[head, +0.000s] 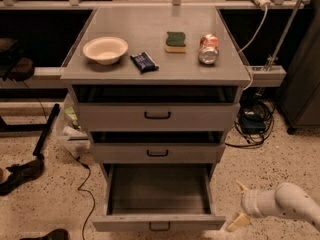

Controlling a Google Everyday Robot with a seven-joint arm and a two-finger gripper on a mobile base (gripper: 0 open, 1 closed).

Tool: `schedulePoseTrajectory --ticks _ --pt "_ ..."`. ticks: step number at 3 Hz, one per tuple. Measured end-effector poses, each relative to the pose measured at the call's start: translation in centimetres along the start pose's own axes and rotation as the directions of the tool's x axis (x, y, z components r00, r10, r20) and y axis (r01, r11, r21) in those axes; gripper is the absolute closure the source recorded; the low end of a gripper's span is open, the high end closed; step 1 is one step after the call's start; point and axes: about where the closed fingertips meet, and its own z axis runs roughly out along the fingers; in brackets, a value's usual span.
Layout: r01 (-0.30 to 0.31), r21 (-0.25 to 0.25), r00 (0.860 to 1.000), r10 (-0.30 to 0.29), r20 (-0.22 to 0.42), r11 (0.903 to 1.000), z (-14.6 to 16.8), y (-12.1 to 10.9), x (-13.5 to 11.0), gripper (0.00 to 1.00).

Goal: Open bottom drawer

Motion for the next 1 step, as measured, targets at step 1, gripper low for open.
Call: schedulePoseTrajectory --ticks 1 --pt "0.0 0.009 1.0 0.0 -0.004 1.0 -0.59 -0.22 0.13 0.0"
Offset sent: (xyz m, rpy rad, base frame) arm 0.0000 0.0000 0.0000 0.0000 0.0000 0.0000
